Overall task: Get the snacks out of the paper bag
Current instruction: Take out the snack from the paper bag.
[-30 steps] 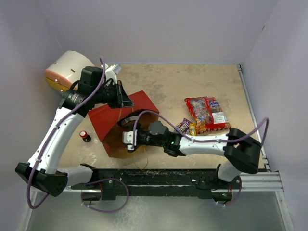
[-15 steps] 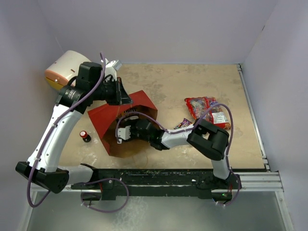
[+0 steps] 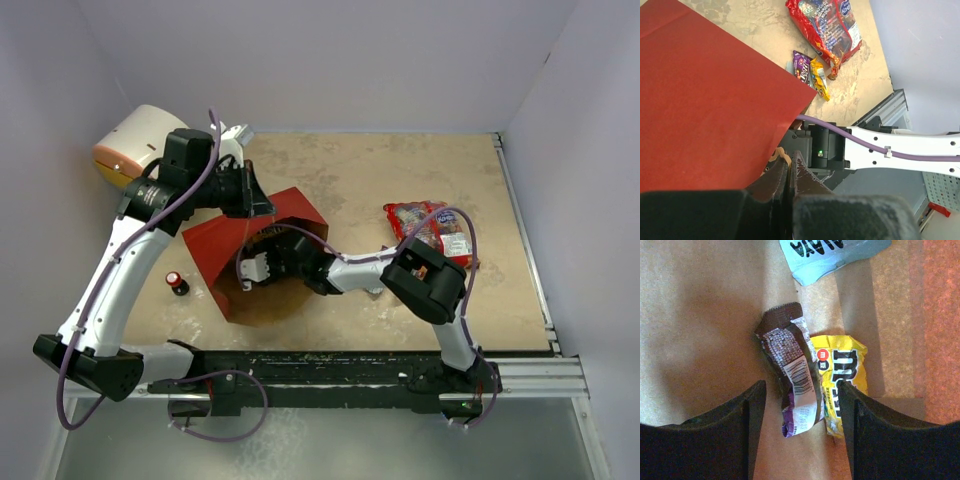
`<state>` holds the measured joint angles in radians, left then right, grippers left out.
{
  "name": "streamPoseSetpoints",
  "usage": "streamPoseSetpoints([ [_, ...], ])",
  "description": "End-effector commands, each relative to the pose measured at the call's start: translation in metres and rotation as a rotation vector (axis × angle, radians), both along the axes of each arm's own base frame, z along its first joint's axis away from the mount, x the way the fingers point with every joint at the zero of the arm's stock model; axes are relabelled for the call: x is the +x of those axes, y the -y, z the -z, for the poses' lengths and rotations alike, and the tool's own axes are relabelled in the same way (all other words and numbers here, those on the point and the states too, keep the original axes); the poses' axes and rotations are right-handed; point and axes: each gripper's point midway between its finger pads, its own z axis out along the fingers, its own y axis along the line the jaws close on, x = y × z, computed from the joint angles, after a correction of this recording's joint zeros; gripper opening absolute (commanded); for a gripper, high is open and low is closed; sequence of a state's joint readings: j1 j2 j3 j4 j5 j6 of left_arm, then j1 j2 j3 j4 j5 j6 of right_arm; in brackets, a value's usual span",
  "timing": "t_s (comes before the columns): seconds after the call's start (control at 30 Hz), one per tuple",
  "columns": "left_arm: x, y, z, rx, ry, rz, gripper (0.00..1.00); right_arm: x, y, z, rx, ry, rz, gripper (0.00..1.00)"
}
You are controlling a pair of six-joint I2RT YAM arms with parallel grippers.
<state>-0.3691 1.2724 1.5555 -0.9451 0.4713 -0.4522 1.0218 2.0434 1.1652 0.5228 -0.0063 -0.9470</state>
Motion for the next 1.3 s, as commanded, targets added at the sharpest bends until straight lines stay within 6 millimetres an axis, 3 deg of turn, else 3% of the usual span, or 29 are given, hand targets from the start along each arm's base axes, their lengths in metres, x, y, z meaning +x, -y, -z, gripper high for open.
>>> streamPoseSetpoints([
  [0.0,0.002,0.001,-0.014,-0.028,0.063,-0.004,0.00,0.009,-0.014,-0.013,0.034,0.011,-0.007,0.62],
  [0.33,-0.001,0.002,-0.014,-0.031,0.055,0.004,0.00,0.039,-0.036,-0.004,0.084,0.015,0.077,0.55],
  [0.67,-0.004,-0.002,-0.014,-0.036,0.050,-0.026,0.00,0.023,-0.034,-0.008,0.099,-0.033,0.025,0.20],
  [0.8,-0.005,-0.003,-0.014,-0.038,0.047,-0.036,0.00,0.018,-0.032,-0.018,0.119,-0.041,0.025,0.13],
  [0.9,-0.005,-0.003,-0.014,-0.042,0.044,-0.041,0.00,-0.001,-0.031,-0.031,0.143,-0.085,-0.044,0.13],
  [1.03,-0.003,-0.004,-0.016,-0.043,0.052,-0.049,0.00,-0.044,-0.024,-0.058,0.212,-0.152,-0.187,0.13],
  [1.2,0.000,-0.003,-0.018,-0.043,0.057,-0.049,0.00,-0.094,-0.003,-0.090,0.273,-0.274,-0.281,0.14],
  [1.27,0.001,-0.003,-0.019,-0.044,0.060,-0.048,0.00,-0.116,0.012,-0.091,0.278,-0.346,-0.301,0.14],
])
